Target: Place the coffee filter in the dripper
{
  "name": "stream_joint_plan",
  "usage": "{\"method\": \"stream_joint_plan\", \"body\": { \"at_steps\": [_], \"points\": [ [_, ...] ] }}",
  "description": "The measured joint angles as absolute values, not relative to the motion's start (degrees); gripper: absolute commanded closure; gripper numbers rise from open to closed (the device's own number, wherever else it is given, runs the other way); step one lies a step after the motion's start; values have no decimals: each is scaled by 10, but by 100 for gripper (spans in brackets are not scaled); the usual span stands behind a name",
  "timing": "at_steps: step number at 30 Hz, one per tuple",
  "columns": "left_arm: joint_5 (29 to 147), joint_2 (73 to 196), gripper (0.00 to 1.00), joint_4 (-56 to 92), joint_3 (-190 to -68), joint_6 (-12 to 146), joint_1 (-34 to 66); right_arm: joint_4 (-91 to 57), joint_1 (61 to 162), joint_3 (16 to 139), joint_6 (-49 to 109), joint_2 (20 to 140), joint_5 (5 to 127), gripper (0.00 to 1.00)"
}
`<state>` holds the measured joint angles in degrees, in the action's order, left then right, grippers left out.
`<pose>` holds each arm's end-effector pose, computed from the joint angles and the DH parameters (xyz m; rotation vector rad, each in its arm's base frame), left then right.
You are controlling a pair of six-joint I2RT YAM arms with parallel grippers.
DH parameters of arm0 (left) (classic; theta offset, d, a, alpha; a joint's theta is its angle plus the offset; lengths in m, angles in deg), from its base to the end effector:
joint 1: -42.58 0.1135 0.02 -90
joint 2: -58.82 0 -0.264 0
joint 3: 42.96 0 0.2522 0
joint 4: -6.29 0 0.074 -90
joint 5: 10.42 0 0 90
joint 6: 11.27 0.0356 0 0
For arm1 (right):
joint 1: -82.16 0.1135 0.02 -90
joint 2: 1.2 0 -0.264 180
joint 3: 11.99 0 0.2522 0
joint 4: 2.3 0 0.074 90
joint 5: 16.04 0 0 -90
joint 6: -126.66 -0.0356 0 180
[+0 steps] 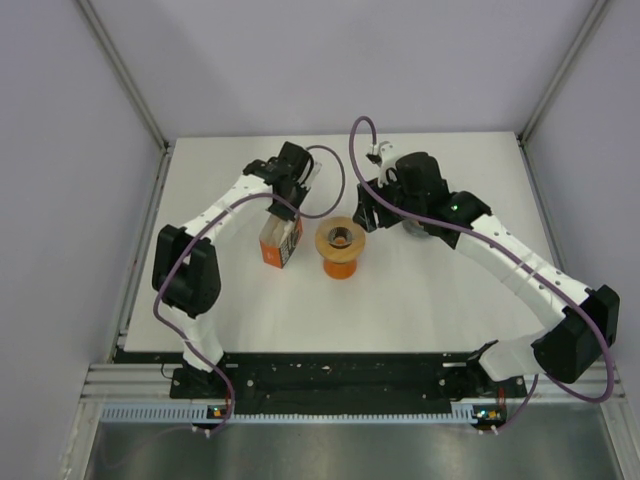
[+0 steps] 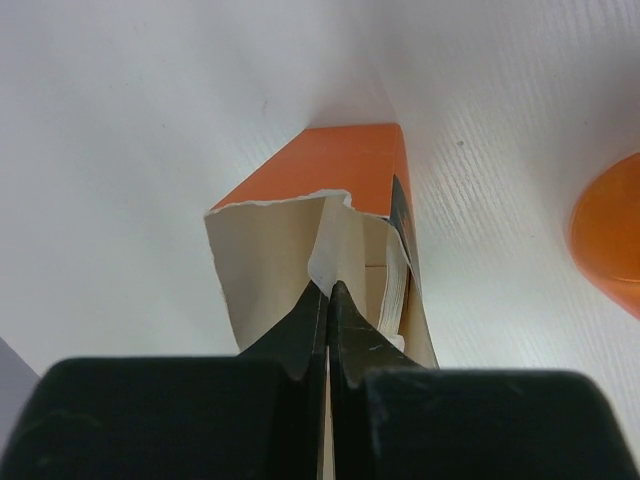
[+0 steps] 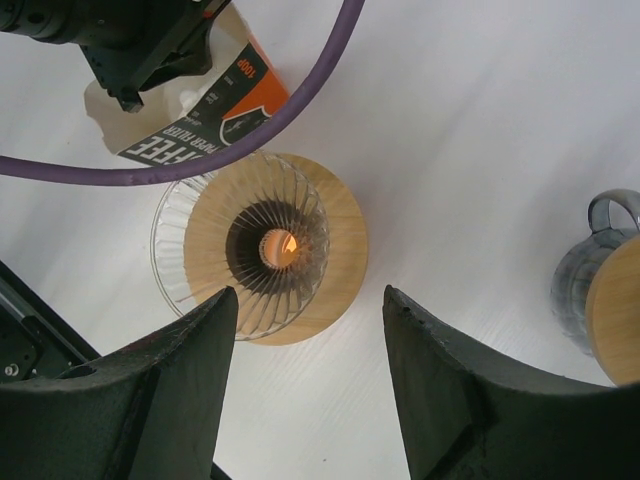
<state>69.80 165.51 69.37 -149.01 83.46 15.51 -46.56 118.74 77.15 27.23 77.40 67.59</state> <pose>0.3556 -0.1750 0.2658 0.6771 2.5707 0.1029 0.2440 0.1860 0.3577 -0.5833 2.1353 0.5758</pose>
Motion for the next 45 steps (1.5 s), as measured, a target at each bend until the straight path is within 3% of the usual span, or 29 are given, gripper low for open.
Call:
{"method": "stream_joint_plan", "body": {
  "at_steps": [21, 37, 41, 45],
  "points": [
    [745, 1596, 100, 755, -1551, 840, 181, -466, 1187, 771, 273, 774, 670, 40],
    [872, 1513, 100, 775, -1584, 757, 271, -465, 1190, 773, 272, 767, 664, 41],
    [901, 1492, 100, 775, -1593, 720, 296, -446, 1217, 785, 270, 768, 696, 40],
    [934, 1479, 100, 770, -1601, 671, 321, -377, 1310, 805, 283, 772, 797, 39]
  ]
}}
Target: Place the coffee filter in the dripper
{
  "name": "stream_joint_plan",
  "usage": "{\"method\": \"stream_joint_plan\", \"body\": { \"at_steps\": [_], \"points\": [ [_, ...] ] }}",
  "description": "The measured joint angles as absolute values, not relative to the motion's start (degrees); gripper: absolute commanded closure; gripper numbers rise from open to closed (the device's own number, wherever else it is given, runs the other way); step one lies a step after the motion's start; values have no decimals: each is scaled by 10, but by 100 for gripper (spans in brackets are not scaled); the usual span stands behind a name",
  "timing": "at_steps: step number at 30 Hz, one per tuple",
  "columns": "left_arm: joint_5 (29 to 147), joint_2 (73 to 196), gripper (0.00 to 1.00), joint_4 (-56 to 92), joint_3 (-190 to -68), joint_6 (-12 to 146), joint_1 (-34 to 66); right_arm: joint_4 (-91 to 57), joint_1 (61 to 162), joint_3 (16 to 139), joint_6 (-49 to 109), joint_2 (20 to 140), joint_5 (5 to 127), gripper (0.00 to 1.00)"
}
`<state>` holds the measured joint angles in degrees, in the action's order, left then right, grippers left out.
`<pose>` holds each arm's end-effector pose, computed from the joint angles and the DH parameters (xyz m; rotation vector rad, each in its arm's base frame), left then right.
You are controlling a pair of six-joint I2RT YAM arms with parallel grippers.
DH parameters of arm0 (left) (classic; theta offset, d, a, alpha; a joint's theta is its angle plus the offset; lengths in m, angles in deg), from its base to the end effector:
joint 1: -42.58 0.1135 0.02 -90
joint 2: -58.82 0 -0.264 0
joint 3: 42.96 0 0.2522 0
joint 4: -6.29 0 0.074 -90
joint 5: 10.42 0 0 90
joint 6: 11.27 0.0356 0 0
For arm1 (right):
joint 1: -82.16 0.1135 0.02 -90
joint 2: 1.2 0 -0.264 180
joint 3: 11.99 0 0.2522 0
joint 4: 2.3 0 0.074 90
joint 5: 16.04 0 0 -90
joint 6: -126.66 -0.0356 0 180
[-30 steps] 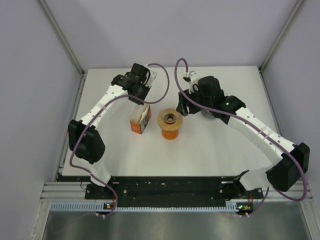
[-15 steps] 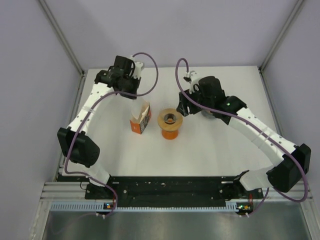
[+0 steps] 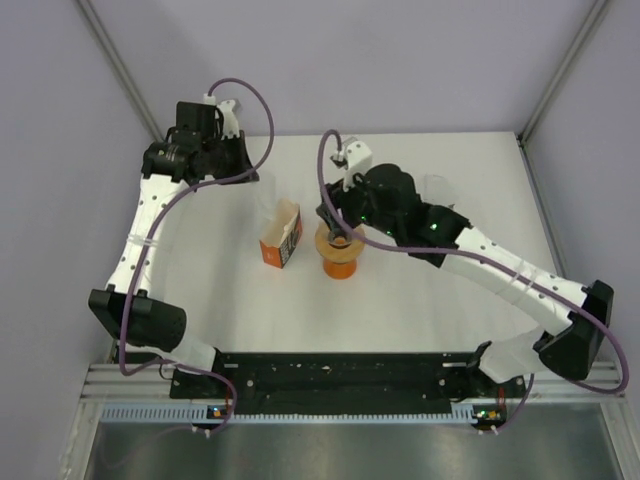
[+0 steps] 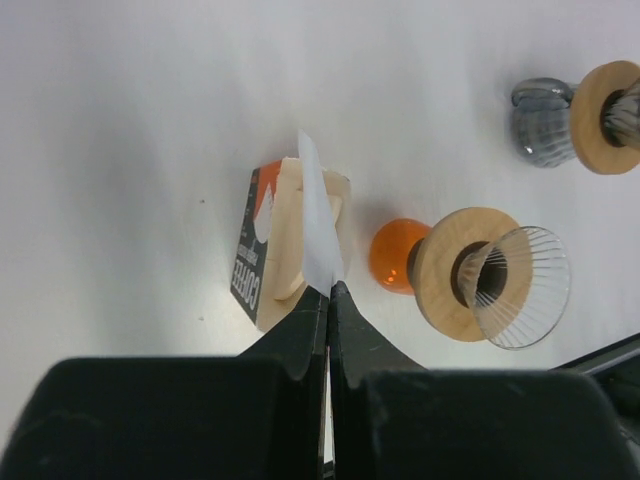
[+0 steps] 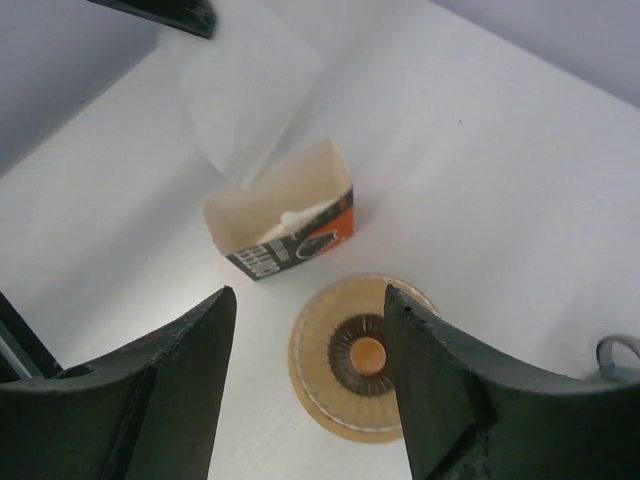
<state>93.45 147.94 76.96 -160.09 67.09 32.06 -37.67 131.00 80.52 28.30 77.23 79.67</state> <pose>0.3115 -0.0665 0.4223 0.1016 2.3339 -0.4750 0.2091 0.2338 0.3938 -0.6221 1.8825 0.5616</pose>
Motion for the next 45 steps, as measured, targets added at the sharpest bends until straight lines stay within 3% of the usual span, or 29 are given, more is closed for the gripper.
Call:
{"method": "stream_joint_plan", "body": {
  "at_steps": [8, 14, 29, 33, 36, 39, 42, 45],
  "points": [
    [998, 1477, 100, 766, -1601, 606, 331, -281, 1448, 910, 367, 899, 939, 36],
    [1026, 1477, 100, 764, -1601, 591, 332, -305, 1453, 985, 406, 993, 976, 39],
    [1058, 1477, 100, 754, -1601, 578, 335, -326, 1453, 994, 468, 1032, 1047, 55],
    [1062, 1477, 100, 753, -1601, 579, 335, -332, 1452, 997, 480, 1048, 1069, 74],
    [1062, 1477, 100, 743, -1596, 577, 339, -336, 1452, 1014, 488, 1062, 1094, 100],
    [1062, 1477, 100, 732, -1590, 577, 343, -339, 1452, 1023, 491, 1069, 1107, 100],
    [1065, 1477, 84, 728, -1584, 581, 343, -347, 1451, 1024, 490, 1070, 1110, 100],
    [1062, 1477, 56, 729, -1583, 598, 343, -355, 1447, 1024, 475, 1069, 1097, 100]
  ]
}}
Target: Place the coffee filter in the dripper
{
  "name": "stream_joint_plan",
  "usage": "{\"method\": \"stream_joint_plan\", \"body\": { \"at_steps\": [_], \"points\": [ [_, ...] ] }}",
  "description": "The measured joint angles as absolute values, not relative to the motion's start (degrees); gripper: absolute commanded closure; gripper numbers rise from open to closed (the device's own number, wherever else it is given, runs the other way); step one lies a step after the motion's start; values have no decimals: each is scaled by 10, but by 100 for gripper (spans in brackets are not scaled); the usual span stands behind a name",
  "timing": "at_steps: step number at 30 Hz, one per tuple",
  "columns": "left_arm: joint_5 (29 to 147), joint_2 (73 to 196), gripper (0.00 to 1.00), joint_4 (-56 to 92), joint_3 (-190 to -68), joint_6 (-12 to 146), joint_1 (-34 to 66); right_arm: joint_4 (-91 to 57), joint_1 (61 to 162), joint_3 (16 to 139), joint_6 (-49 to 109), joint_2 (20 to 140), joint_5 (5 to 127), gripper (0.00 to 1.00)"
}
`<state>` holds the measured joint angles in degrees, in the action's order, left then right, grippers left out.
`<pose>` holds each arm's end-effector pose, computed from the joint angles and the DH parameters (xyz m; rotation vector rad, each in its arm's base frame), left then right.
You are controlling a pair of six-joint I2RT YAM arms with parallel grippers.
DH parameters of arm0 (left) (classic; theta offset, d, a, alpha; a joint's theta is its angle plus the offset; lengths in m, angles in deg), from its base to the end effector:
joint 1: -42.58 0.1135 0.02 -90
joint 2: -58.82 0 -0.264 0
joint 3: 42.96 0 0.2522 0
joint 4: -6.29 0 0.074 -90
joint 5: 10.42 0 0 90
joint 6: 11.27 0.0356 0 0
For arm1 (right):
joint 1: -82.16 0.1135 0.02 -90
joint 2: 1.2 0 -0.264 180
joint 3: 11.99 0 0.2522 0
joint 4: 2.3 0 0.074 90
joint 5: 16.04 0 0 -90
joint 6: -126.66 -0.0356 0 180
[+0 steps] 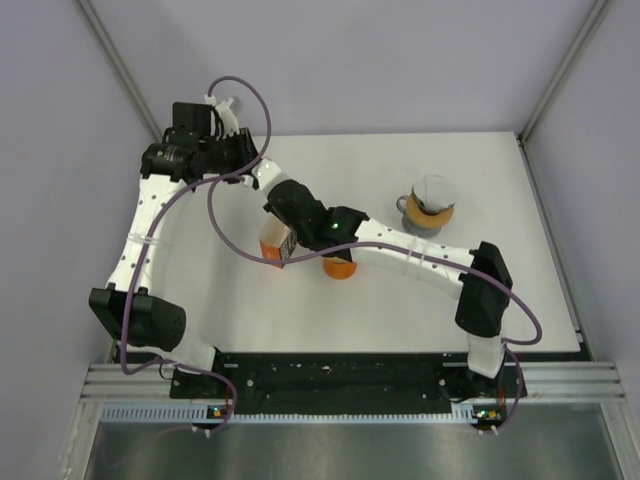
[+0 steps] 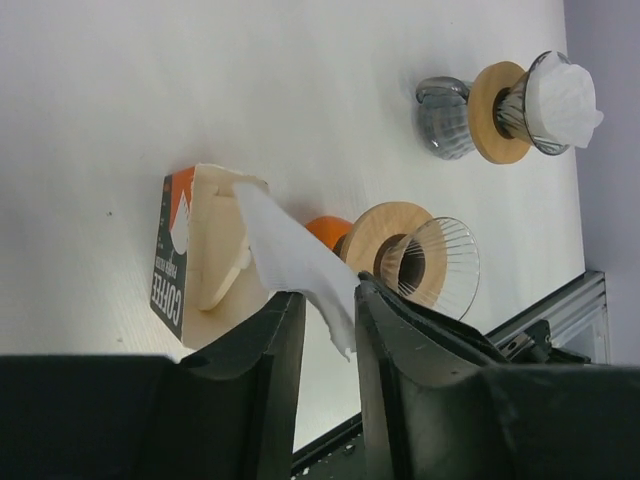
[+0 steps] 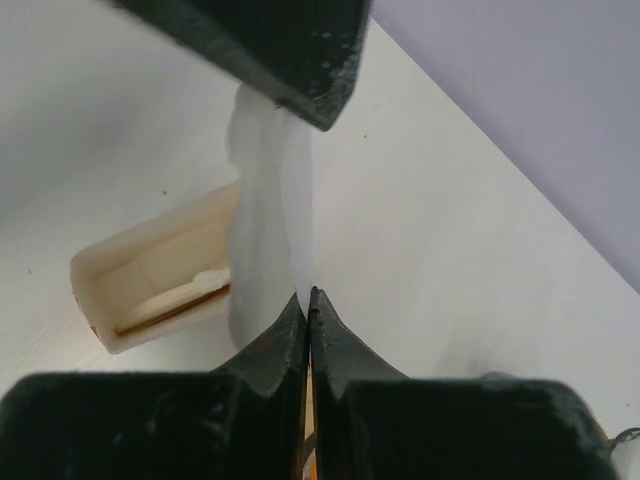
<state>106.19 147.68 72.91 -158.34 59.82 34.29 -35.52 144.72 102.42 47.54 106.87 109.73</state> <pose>0.3157 -0.0621 0.4219 0.0389 2.2991 -0.7754 0.2232 0.3847 0.3458 -0.8383 1.7569 -0.0434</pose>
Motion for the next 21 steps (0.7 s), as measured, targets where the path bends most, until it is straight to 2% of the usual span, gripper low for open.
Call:
{"method": "stream_joint_plan", "body": {
  "at_steps": [1, 2, 7, 15, 21],
  "points": [
    [1062, 1477, 47, 731, -1584, 605, 342, -359, 1443, 1024, 466, 1067, 1088, 100],
    [1062, 1477, 44, 735, -1584, 612, 342, -366, 1436, 1024, 454, 1063, 1076, 100],
    [1061, 1477, 33, 750, -1598, 636, 340, -400, 1382, 1022, 394, 1022, 1005, 100],
    [1067, 1472, 30, 762, -1644, 667, 339, -463, 1344, 1028, 331, 917, 948, 100],
    [1086, 1470, 31, 774, -1677, 694, 332, -584, 1321, 1095, 285, 907, 890, 100]
  ]
}}
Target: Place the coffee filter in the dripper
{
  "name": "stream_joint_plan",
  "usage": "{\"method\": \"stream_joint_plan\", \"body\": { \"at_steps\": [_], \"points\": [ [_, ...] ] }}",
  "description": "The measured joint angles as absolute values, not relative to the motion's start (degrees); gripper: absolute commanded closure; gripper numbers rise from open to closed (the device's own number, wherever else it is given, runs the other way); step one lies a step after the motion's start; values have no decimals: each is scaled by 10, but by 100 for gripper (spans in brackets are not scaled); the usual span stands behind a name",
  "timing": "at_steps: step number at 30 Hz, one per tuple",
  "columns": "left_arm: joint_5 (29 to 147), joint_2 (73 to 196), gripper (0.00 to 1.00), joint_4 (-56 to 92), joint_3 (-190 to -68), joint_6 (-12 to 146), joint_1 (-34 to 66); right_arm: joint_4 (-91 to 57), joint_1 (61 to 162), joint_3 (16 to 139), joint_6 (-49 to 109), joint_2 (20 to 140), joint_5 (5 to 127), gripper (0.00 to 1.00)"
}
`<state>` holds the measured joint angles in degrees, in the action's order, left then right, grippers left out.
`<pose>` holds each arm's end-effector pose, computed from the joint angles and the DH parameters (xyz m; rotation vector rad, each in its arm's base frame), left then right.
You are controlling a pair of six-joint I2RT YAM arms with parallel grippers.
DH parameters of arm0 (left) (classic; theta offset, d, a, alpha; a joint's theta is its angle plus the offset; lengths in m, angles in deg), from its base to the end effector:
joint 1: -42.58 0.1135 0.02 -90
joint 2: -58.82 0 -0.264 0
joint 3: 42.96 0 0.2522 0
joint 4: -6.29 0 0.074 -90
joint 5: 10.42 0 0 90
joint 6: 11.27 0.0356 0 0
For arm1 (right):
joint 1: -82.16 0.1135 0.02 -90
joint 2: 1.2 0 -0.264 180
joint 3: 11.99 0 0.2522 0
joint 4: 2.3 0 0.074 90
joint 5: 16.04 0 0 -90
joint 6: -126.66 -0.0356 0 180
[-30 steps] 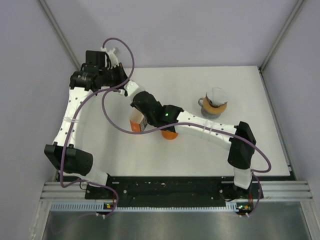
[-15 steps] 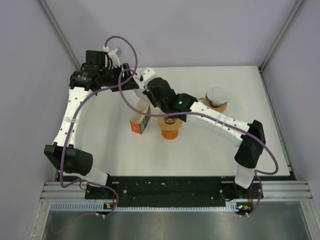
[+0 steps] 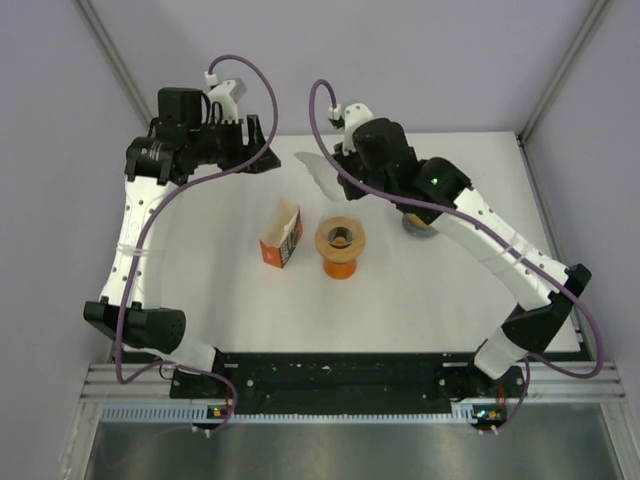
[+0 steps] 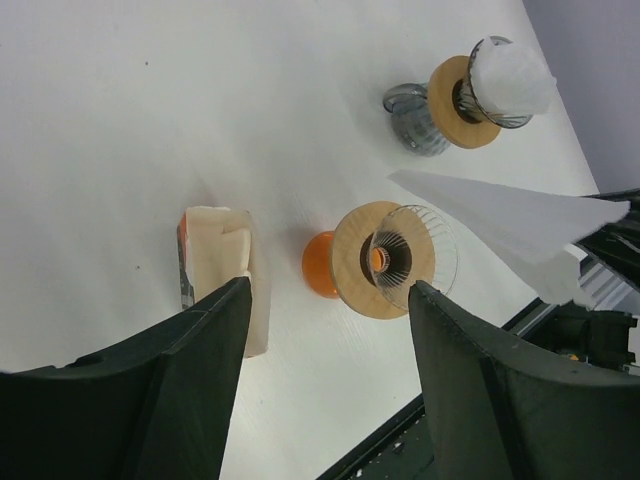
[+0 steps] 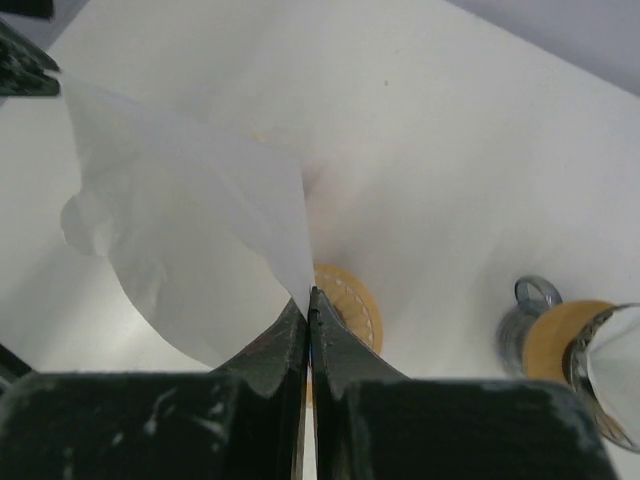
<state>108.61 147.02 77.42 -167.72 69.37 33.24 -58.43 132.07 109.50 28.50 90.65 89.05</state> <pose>0.2941 -0.0659 0.4679 0.2934 2.1599 -0.7361 0.2291 0.2578 0.4537 -0.5677 1.9555 0.3746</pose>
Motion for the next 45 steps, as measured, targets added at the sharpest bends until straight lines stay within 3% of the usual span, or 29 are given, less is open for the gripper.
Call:
{"method": "stream_joint_plan", "body": {
  "at_steps": [12, 36, 42, 45],
  "points": [
    [1101, 1470, 31, 801, -1693, 748, 255, -823, 1294, 1125, 253, 912, 800, 100],
    [1085, 1538, 35, 735, -1575, 720, 196, -856, 1258, 1193, 266, 1076, 746, 100],
    [1078, 1543, 46, 726, -1571, 716, 193, -856, 1258, 1193, 266, 1080, 738, 100],
    [1075, 1543, 57, 721, -1561, 717, 187, -856, 1258, 1193, 266, 1080, 739, 100]
  ]
}}
